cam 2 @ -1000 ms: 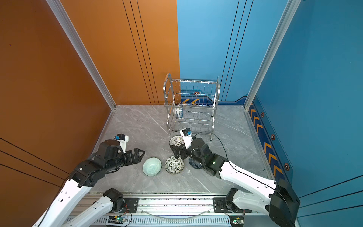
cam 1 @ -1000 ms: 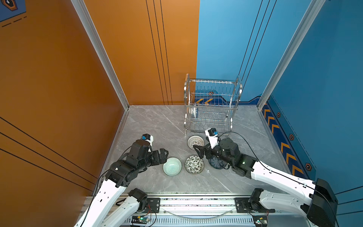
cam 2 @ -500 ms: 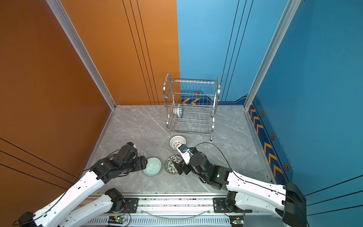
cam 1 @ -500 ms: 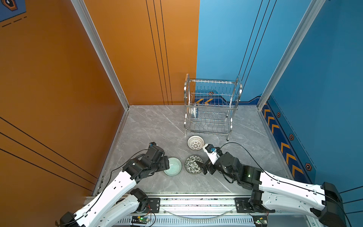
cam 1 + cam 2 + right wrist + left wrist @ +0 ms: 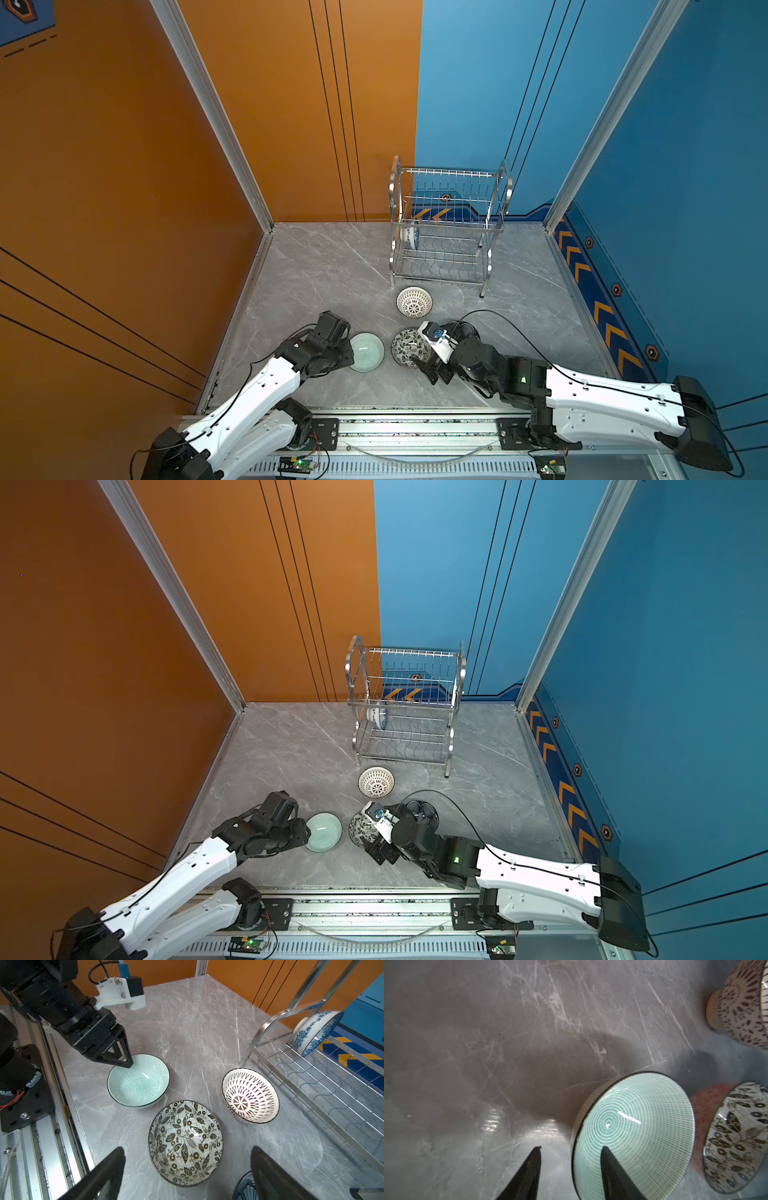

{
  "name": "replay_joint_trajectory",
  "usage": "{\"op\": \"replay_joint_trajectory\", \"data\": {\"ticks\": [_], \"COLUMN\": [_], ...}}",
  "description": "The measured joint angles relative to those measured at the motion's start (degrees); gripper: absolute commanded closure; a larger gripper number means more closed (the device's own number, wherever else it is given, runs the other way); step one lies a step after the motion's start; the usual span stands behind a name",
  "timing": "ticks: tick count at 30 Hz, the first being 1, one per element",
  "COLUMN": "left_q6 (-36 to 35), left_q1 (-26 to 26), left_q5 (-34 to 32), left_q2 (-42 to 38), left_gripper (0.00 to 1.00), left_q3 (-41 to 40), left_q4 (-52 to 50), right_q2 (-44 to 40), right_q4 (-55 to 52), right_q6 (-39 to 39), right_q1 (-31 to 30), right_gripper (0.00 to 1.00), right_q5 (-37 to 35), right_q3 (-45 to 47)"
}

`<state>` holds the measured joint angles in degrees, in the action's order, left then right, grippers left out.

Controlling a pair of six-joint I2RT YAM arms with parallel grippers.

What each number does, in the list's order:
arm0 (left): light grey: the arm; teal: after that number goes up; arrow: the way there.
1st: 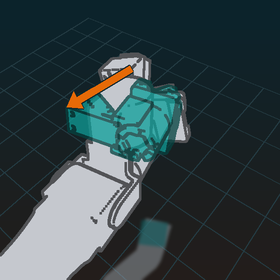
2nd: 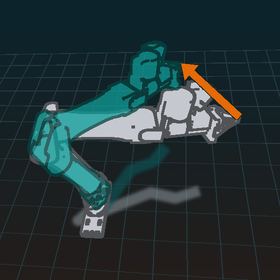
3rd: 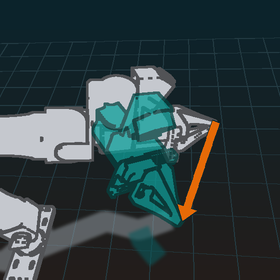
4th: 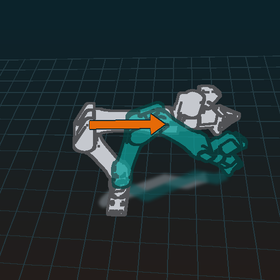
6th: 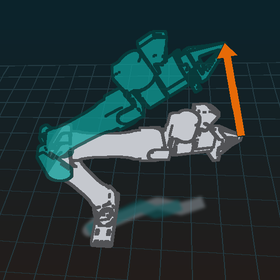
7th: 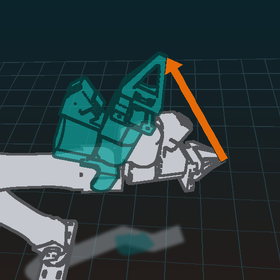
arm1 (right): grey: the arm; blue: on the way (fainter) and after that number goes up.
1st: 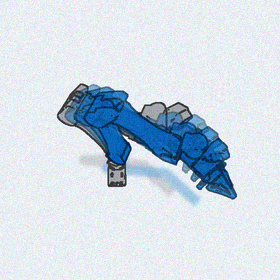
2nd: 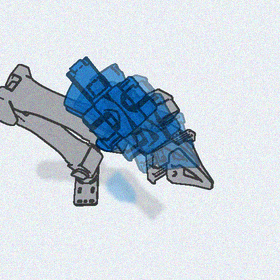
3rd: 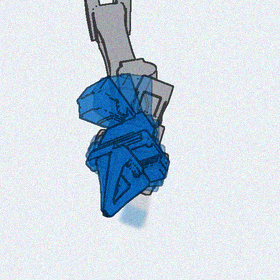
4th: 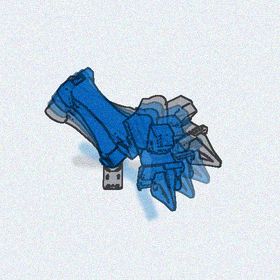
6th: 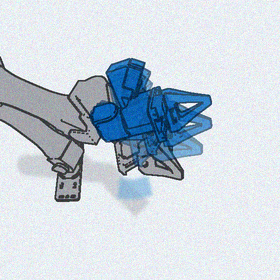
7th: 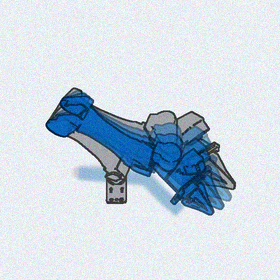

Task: Load bowls into a dish rack
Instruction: Pick up the bowl from the center of the table.

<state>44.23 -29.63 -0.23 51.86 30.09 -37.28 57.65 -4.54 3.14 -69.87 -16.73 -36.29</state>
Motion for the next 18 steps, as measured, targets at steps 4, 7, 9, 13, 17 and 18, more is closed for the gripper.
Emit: {"op": "replay_joint_trajectory", "data": {"ticks": [4,7,9,13,17,18], "left_q6": [-0.59,-1.31,-1.57,-2.23,-2.60,-2.62], "left_q1": [0.70,1.25,1.55,2.01,2.25,2.25], "left_q5": [1.44,2.01,2.25,2.67,3.08,3.26], "left_q2": [0.26,1.20,1.86,2.82,3.04,3.15], "left_gripper": [0.60,0.64,0.67,0.73,0.81,0.82], "left_q3": [-0.17,-0.15,-0.17,-0.17,-0.20,-0.20], "left_q4": [1.11,1.90,2.27,3.21,3.67,3.82], "right_q2": [2.16,4.02,5.09,6.78,7.34,7.34], "right_q4": [0.04,0.09,0.15,0.15,0.13,0.15], "right_q6": [-0.33,-0.42,-0.46,-0.85,-1.01,-1.05], "right_q1": [0.00,-0.28,-0.61,-1.14,-1.42,-1.44], "right_gripper": [0.07,0.07,0.08,0.08,0.08,0.08], "right_q5": [0.15,0.24,0.42,0.48,0.63,0.63], "right_q3": [-0.39,-1.44,-2.23,-3.26,-3.67,-3.74]}}
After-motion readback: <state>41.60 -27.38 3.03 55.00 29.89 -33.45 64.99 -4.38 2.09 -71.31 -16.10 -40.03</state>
